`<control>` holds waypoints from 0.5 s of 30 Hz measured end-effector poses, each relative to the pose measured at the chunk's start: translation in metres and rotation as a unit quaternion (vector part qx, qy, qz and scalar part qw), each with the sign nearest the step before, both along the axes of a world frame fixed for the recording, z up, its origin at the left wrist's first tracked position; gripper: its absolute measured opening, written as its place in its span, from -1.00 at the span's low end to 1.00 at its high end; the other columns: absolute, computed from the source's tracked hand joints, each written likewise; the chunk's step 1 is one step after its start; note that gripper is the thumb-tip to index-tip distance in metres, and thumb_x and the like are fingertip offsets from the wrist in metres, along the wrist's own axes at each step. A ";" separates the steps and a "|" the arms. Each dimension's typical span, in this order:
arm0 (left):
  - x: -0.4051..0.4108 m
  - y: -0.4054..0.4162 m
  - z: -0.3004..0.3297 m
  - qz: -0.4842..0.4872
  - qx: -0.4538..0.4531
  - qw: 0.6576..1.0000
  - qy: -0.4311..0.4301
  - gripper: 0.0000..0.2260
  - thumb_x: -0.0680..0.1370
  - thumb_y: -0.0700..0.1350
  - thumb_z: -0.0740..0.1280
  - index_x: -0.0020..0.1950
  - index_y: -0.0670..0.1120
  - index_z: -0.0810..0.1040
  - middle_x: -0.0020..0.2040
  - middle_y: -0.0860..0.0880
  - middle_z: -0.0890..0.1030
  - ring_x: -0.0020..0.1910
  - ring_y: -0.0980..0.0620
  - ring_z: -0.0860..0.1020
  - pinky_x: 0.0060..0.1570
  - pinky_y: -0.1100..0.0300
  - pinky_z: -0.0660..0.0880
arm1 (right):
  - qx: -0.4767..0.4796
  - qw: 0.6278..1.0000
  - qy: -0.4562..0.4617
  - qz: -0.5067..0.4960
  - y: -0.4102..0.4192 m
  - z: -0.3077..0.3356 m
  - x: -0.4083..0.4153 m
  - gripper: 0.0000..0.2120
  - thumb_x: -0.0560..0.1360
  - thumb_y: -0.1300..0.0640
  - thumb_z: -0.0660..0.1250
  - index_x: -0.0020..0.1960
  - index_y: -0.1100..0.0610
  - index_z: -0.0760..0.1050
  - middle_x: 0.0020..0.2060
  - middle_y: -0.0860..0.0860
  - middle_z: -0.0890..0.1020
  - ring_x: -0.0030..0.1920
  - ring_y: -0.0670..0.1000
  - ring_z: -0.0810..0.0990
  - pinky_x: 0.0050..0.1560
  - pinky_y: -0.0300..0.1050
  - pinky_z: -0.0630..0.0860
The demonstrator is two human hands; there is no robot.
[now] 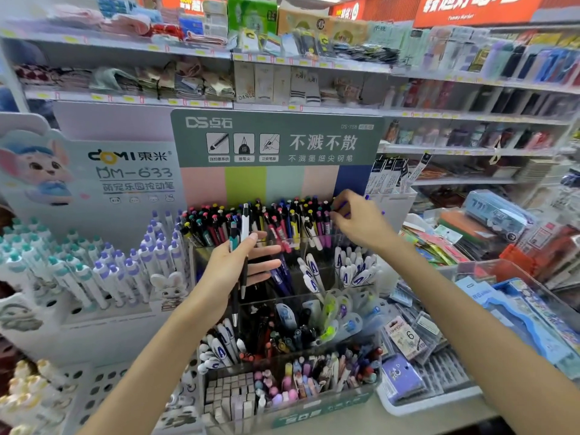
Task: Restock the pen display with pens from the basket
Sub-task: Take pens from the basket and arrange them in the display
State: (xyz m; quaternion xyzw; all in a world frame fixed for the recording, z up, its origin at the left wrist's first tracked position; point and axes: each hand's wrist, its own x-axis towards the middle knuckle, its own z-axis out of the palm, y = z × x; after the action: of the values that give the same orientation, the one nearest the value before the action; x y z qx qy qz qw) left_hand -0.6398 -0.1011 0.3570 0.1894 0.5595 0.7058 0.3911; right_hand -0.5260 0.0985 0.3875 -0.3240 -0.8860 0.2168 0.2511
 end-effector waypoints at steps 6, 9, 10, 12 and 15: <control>0.002 0.000 -0.001 -0.037 -0.040 0.997 0.046 -0.82 0.64 -0.04 0.18 0.08 -0.01 0.57 -0.17 0.03 0.71 -0.29 0.09 0.67 -0.33 0.25 0.60 | 0.115 0.992 -0.011 -0.045 -0.001 -0.004 0.001 -0.84 0.47 0.10 0.39 0.04 0.09 0.59 -0.11 0.03 0.53 -0.10 0.10 0.53 -0.16 -0.08 0.43; 0.003 -0.001 -0.003 -0.066 -0.061 0.991 0.101 -0.79 0.63 0.01 0.18 0.12 0.00 0.58 -0.34 0.08 0.58 -0.49 0.17 0.46 -0.51 0.35 0.39 | 0.109 0.991 0.051 -0.052 -0.008 0.003 0.005 -0.84 0.48 0.11 0.38 0.05 0.09 0.56 -0.15 -0.05 0.48 -0.19 -0.04 0.46 -0.19 -0.15 0.38; 0.003 -0.001 -0.004 -0.081 -0.059 0.988 0.114 -0.78 0.63 0.02 0.18 0.12 0.01 0.58 -0.37 0.09 0.51 -0.50 0.18 0.38 -0.54 0.36 0.30 | 0.087 0.992 0.083 -0.041 -0.016 0.005 0.006 -0.87 0.49 0.10 0.36 0.03 0.08 0.56 -0.18 -0.08 0.51 -0.24 -0.09 0.45 -0.21 -0.21 0.39; 0.004 0.000 -0.003 -0.121 -0.055 0.982 0.133 -0.77 0.63 0.04 0.17 0.13 0.04 0.58 -0.40 0.11 0.41 -0.50 0.18 0.30 -0.54 0.37 0.18 | -0.024 0.994 0.101 0.021 -0.036 0.011 0.005 -0.85 0.52 0.02 0.34 0.03 0.04 0.60 -0.24 -0.14 0.59 -0.28 -0.22 0.50 -0.25 -0.34 0.39; 0.006 0.003 -0.001 -0.165 -0.063 0.973 0.147 -0.76 0.63 0.03 0.17 0.17 0.05 0.58 -0.40 0.12 0.37 -0.50 0.20 0.27 -0.54 0.38 0.14 | -0.215 0.967 0.061 0.121 -0.065 0.015 0.002 -0.76 0.54 -0.06 0.30 0.09 0.04 0.62 -0.47 -0.26 0.55 -0.45 -0.32 0.47 -0.36 -0.45 0.34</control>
State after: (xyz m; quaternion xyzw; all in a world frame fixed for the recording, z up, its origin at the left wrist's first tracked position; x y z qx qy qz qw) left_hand -0.6338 -0.0977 0.3563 0.3559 0.6151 0.5590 0.4272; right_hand -0.5245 0.0339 0.4024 -0.2471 -0.8342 0.4501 0.2013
